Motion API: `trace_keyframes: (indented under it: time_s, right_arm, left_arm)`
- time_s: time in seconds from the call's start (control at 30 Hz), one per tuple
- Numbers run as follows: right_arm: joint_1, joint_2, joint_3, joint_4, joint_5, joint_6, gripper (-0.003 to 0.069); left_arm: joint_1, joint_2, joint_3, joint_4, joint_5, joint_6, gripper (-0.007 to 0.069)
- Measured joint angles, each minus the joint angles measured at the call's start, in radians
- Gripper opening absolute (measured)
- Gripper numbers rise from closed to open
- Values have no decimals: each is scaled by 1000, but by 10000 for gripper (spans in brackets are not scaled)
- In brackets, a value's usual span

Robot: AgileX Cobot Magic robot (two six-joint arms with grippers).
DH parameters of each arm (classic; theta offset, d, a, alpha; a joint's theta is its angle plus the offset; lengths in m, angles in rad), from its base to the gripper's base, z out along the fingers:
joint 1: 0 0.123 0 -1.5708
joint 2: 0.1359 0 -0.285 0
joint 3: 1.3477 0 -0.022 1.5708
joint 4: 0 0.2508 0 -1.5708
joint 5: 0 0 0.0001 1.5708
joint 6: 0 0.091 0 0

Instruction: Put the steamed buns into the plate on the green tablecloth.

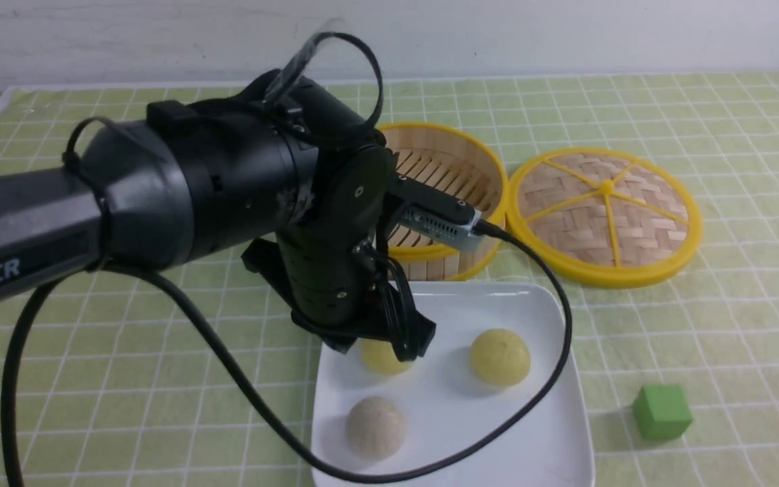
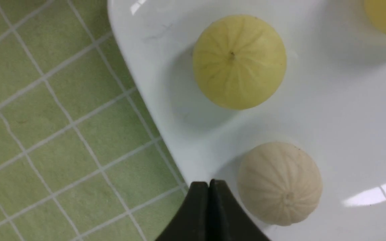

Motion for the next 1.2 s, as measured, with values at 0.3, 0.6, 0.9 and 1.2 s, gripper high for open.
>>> trace_keyframes:
  time_s: [0.3,0.6,0.9,1.2]
  right_arm:
    - [-221,0,190,-3,-46,0,17]
    - [-345,0,194,-26,-27,0,27]
    - [-356,0,194,-27,-27,0,29]
    - [-357,0,194,-29,-27,0,41]
  left_arm:
    - [0,-127,0,27,29,-22,2]
    - [0,-353,1,37,166,-66,2]
    - [0,-753,220,20,190,-123,2]
    - [0,-1117,602,-71,-328,-130,13]
